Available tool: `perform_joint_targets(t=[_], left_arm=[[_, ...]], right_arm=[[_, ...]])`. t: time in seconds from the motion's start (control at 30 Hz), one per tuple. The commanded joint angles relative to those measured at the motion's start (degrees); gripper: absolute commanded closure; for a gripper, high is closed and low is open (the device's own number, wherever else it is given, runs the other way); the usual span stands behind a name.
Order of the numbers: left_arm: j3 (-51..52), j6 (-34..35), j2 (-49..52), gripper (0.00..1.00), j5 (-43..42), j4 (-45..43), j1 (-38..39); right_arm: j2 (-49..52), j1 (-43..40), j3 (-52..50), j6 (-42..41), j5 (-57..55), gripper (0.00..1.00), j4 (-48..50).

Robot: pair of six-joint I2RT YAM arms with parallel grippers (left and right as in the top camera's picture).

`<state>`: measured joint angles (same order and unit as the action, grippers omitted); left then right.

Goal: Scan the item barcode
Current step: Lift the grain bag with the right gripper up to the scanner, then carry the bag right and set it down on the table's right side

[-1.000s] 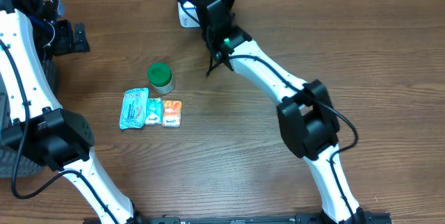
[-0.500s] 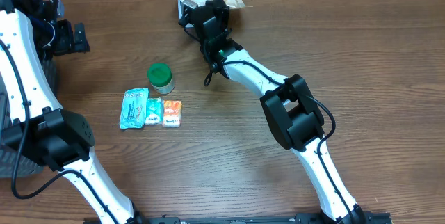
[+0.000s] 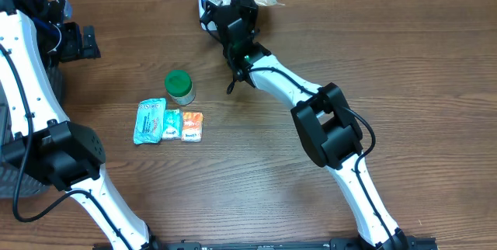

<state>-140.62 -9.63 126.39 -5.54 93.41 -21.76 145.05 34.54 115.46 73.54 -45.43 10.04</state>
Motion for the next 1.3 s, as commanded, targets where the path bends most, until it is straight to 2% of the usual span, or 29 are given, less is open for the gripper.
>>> perform_joint_targets(t=[0.0, 0.13, 0.23, 0.33, 0.4, 0.5, 0.63, 0.67, 0.77, 0.9, 1.03, 1.27], left_arm=[[-1.07, -0.46, -0.94, 0.00, -0.24, -0.07, 0.13], [-1.07, -0.46, -0.94, 0.00, -0.24, -0.07, 0.13], [-1.07, -0.46, -0.94, 0.01, -0.24, -0.07, 0.13], [-1.07, -0.46, -0.94, 0.00, -0.24, -0.07, 0.13], [-1.07, -0.46, -0.94, 0.00, -0.24, -0.07, 0.13], [-1.07, -0.46, -0.94, 0.00, -0.24, -0.07, 0.13], [-1.07, -0.46, -0.94, 0.00, -0.24, -0.07, 0.13], [-1.07, -0.46, -0.94, 0.00, -0.24, -0.07, 0.13], [-1.07, -0.46, -0.94, 0.01, -0.24, -0.07, 0.13], [-1.07, -0.46, -0.94, 0.00, -0.24, -0.07, 0.13], [-1.07, -0.46, -0.94, 0.00, -0.24, -0.07, 0.13], [-1.07, -0.46, -0.94, 0.00, -0.24, -0.07, 0.13]], right_arm=[[-10.40, 0.24, 0.39, -5.49, -0.35, 0.96, -2.91], [-18.84, 0.22, 0.39, -17.57, 2.86, 0.96, -15.15], [-25.86, 0.28, 0.42, -27.58, 10.16, 0.96, -27.91], [-33.53, 0.13, 0.42, -42.80, 21.99, 0.96, -39.98], [-38.38, -0.70, 0.42, -55.10, 32.50, 0.96, -46.53], [-44.48, -3.32, 0.42, -69.31, 47.93, 0.96, -54.49], [-49.48, -9.84, 0.42, -83.14, 62.20, 0.96, -64.46], [-49.90, -13.07, 0.42, -84.98, 66.79, 0.96, -69.16], [-49.16, -18.34, -0.20, -85.85, 67.43, 0.96, -76.61], [-47.30, -25.07, -3.10, -87.08, 67.69, 0.96, -80.89], [-46.64, -31.17, -10.60, -87.08, 71.10, 0.96, -78.93], [-46.64, -41.29, -27.58, -87.06, 70.82, 0.96, -69.18]])
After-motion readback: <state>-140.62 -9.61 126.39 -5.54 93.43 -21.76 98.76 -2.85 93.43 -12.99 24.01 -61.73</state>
